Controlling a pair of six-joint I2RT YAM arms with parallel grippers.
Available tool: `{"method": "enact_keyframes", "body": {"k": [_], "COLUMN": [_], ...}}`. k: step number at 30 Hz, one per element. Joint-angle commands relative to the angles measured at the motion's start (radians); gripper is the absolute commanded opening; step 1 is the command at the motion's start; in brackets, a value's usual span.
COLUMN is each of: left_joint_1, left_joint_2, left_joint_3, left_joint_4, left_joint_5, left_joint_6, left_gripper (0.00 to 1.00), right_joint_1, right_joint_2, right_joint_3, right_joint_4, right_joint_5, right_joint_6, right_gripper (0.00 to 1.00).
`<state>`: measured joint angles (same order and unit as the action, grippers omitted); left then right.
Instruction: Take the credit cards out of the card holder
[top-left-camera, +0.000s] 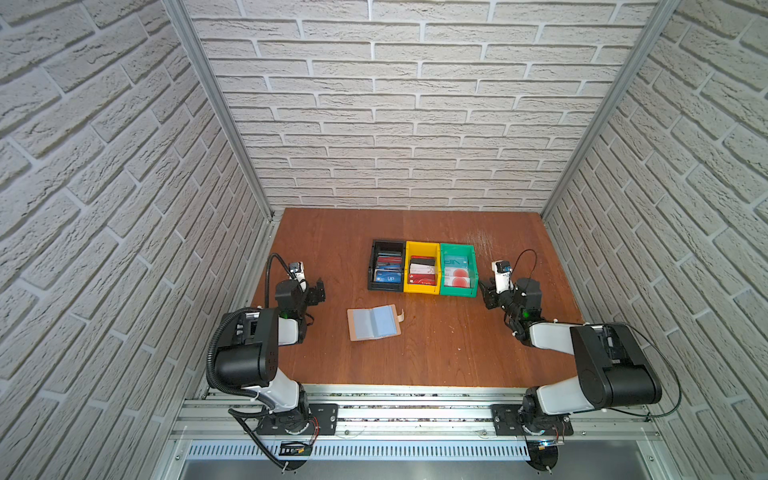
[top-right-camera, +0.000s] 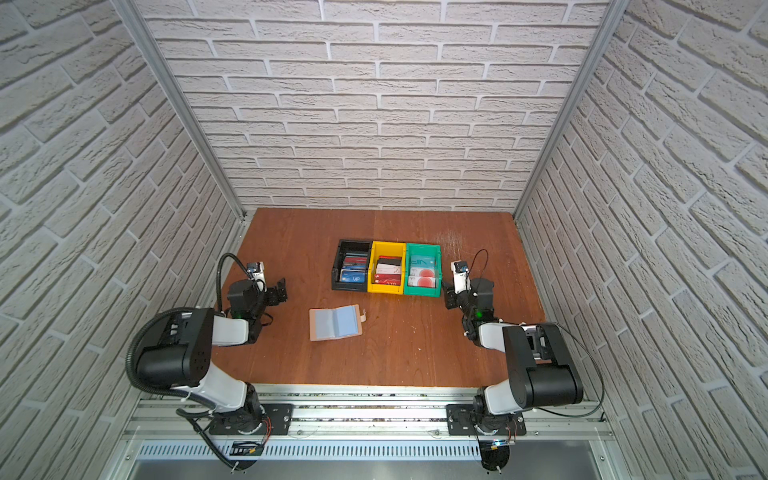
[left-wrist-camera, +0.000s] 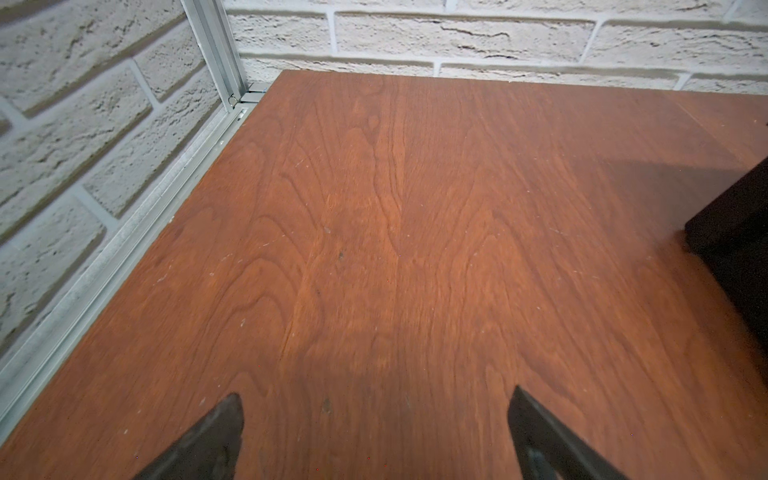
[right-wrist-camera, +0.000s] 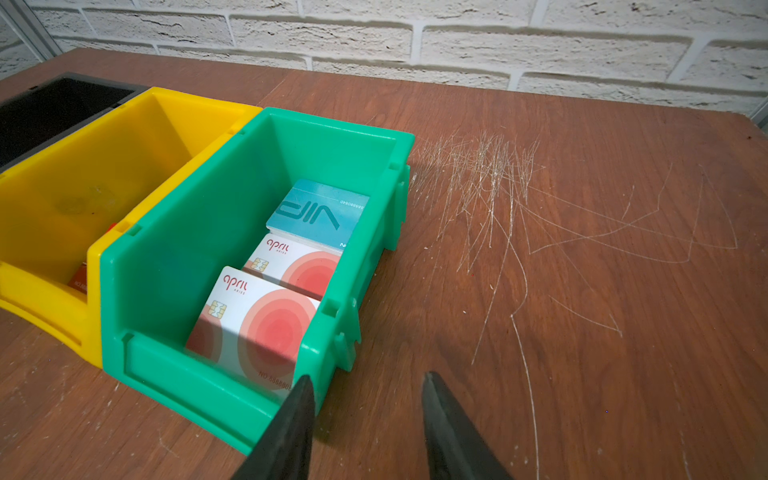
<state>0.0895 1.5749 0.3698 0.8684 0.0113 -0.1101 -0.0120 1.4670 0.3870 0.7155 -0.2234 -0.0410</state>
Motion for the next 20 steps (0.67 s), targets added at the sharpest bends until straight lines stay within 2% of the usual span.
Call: {"method": "enact_keyframes", "body": {"k": [1,4,6,20], "left_joint_1": [-0.003,-0.004,-0.004,-0.004], "left_joint_2": [-0.003,-0.002,-0.001,-0.002], "left_joint_3": [0.017,0.017,0.017,0.017], "left_joint_4": [0.05,0.05,0.049,0.048], "left_joint_5": [-0.012,-0.012,-0.011,-0.011], "left_joint_6": [0.014,0.015,0.015,0.015], "left_gripper": [0.98,0.98,0.98,0.98], "right_joint_1": [0.003,0.003,0.003,0.003], "right_joint_2": [0.0,-0.002,-0.002,0.0], "right_joint_3": [0.004,0.004,0.004,0.004], "right_joint_4": [0.044,0.044,0.044,0.042], "right_joint_5": [-0.006,-0.007,-0.006,-0.006], "right_joint_6": [-0.005,-0.004,-0.005,-0.005], "right_gripper": [0.48,0.54,0.99,1.0]}}
